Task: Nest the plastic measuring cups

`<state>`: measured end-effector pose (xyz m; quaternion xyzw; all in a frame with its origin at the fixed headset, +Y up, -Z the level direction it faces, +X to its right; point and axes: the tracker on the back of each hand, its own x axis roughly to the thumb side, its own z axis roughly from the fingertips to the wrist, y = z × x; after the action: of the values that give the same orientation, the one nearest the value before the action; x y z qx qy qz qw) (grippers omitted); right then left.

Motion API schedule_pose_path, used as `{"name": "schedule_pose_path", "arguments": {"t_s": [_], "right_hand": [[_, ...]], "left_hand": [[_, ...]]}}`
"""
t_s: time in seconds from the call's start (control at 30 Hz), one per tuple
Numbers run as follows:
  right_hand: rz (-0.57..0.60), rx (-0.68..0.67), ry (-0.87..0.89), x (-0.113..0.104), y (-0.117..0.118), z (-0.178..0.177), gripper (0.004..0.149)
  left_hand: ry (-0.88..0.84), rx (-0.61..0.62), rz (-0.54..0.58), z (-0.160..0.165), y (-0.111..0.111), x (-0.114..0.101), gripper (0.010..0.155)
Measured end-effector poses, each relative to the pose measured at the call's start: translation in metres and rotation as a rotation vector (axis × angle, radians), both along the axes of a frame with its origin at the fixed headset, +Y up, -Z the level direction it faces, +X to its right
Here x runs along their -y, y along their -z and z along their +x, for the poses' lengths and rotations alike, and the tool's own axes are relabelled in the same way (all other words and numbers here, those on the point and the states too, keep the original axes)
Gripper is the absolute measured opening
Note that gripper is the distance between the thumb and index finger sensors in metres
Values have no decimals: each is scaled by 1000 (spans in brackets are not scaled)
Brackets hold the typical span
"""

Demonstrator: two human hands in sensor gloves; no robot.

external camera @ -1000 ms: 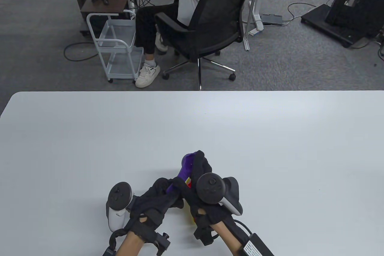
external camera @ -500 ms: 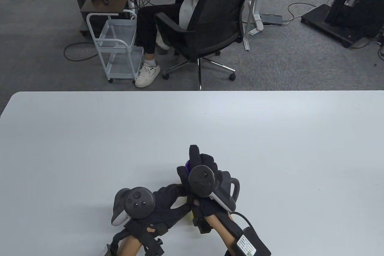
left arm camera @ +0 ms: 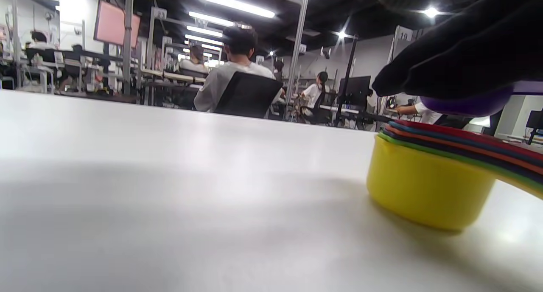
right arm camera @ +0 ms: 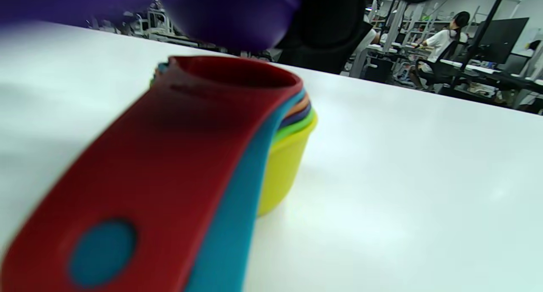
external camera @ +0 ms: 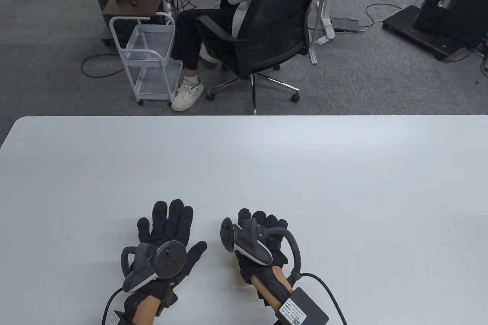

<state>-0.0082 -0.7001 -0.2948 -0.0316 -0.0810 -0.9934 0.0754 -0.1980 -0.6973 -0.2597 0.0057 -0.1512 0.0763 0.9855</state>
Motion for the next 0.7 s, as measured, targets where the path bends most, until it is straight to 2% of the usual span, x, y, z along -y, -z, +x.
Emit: {"name": "schedule_pose_path", "arguments": {"t_s": [0.27,0.33,0.7], "right_hand": [[-37,72,-61,12,9,-6,68],[-12,83,-94,14,11,-5,69],[11,75,-121,16,11,-6,71]], "left_hand": [[30,-9,-93,4,4,8,89],[25,-16,-118,3,6,10,89],[30,-21,-191,5,8,17,90]]}}
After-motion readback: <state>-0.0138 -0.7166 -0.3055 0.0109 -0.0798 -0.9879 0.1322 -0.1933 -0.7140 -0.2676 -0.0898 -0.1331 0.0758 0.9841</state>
